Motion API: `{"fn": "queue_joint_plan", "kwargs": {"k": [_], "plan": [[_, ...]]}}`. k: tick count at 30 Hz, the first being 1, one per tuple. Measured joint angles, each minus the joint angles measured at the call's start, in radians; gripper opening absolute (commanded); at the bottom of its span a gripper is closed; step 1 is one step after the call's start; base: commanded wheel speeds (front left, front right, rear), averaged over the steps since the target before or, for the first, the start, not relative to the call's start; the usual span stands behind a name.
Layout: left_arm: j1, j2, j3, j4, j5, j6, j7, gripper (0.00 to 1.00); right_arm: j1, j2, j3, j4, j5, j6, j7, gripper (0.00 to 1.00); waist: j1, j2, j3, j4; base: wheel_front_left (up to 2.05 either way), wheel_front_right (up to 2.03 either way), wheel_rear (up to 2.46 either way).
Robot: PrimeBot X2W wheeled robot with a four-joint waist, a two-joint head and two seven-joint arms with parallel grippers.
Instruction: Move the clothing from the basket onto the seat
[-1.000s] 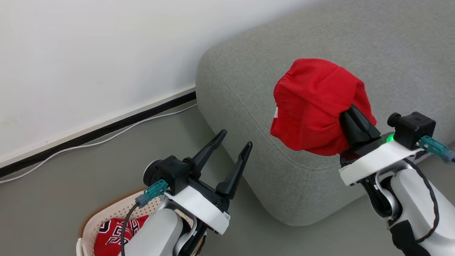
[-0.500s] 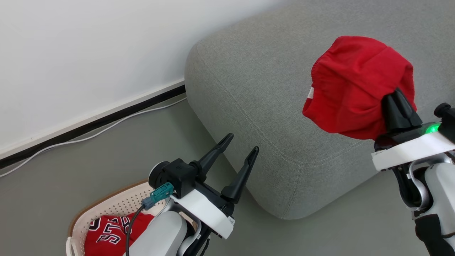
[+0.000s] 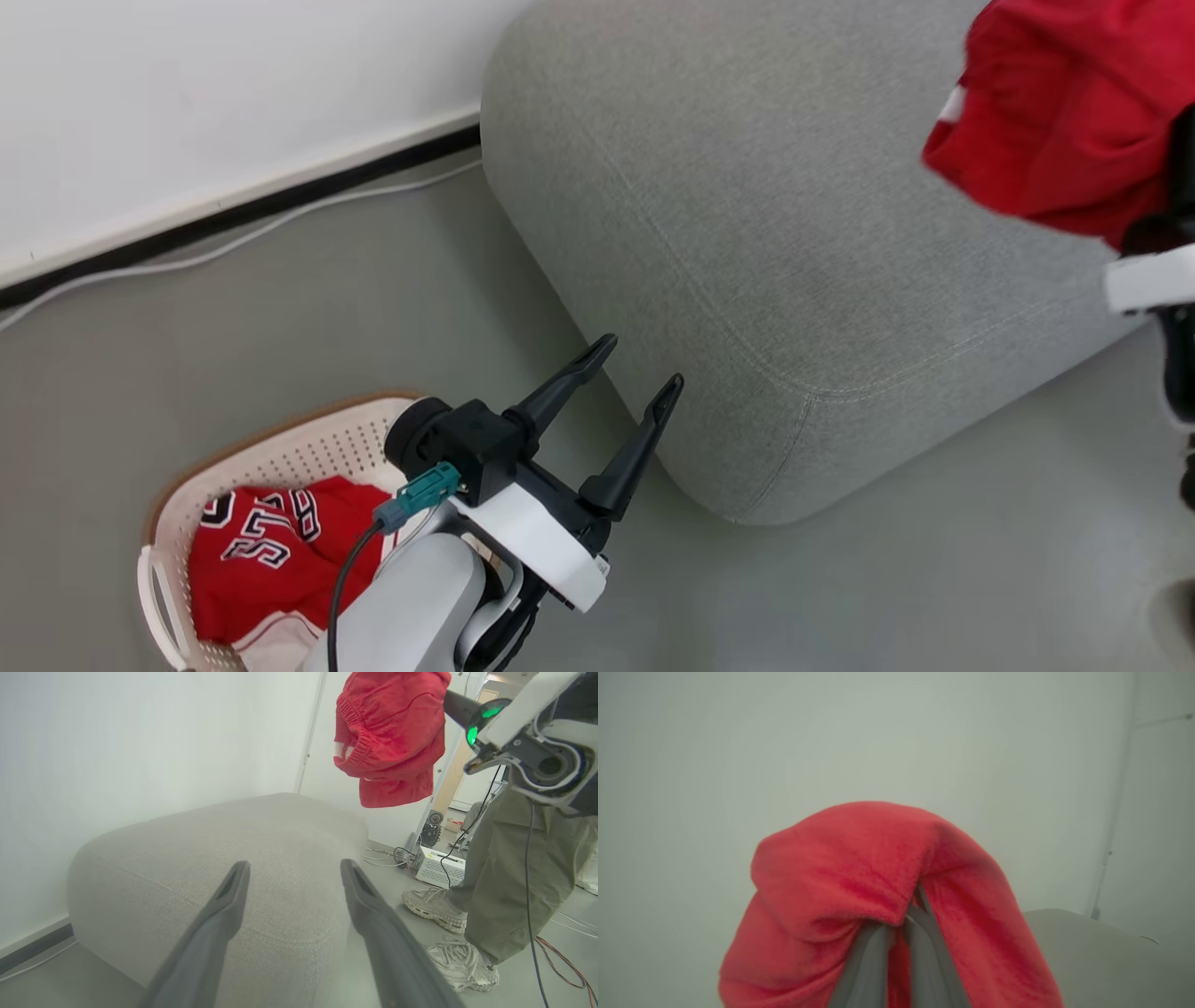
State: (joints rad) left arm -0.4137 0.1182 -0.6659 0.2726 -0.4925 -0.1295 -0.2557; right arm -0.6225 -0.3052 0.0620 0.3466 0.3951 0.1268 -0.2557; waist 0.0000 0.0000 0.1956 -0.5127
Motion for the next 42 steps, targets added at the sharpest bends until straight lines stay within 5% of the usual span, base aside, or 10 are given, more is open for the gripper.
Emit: {"fn": "queue_joint_plan", "kwargs": {"k": [23, 42], "plan": [[-0.256, 0.100, -0.198, -0.021, -0.003, 0.000, 0.000, 1.00, -0.414, -0.064, -0.300, 0.265, -0.120, 0.001, 0.000, 0.00, 0.0000, 0.0000, 0.380, 0.094, 0.00, 0.00, 0.00], [-0.249, 0.129, -0.218, -0.037, -0.020, 0.000, 0.000, 1.00, -0.725, -0.139, -0.693, 0.579, -0.409, 0.001, 0.000, 0.00, 0.0001, 0.0000, 0.537, 0.276, 0.00, 0.00, 0.00]]}}
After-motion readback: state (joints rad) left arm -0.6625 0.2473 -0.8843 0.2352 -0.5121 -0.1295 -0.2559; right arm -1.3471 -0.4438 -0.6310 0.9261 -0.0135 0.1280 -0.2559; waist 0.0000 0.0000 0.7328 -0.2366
